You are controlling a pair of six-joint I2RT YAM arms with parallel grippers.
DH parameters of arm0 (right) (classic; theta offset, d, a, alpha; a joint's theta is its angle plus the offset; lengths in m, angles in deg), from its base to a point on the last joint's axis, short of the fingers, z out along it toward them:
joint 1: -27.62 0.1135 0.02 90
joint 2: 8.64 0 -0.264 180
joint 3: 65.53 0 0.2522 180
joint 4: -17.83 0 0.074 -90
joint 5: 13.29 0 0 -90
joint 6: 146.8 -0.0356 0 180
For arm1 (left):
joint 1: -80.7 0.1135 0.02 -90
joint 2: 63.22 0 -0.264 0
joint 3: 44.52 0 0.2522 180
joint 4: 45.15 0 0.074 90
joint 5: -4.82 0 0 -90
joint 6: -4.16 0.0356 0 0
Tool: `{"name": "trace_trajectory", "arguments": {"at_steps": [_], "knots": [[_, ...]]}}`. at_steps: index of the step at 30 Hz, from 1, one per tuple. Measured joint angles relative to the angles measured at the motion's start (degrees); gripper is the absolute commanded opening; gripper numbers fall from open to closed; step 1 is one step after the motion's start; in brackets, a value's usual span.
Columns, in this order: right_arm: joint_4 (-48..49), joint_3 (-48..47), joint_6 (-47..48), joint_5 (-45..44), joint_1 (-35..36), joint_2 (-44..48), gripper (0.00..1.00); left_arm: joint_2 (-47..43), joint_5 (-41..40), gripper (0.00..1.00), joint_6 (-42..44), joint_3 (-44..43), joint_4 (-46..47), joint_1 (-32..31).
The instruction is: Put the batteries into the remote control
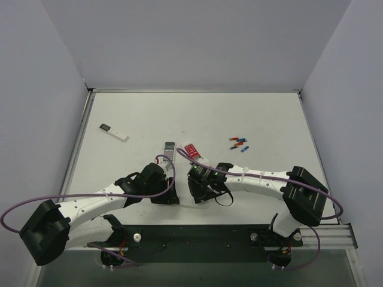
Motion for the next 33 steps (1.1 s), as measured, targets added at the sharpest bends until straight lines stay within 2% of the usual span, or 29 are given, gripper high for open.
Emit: {"name": "trace_trajectory", "arguments": {"at_steps": [20, 29, 33], "knots": [[-3.93, -2.91, 1.95, -2.62, 2.89, -3.19, 0.52, -0.02, -0.22, 0.63, 0.07, 0.00, -0.07, 0.00], [-4.66, -2.71, -0.74, -4.13, 0.92, 6.21, 0.47, -0.02, -0.70, 0.63, 0.46, -0.02, -0.07, 0.00], [-4.68, -1.31, -3.30, -3.82, -0.39, 7.26, 0.43, 0.22, -0.81, 0.63, 0.59, -0.02, -0.04, 0.00]]}}
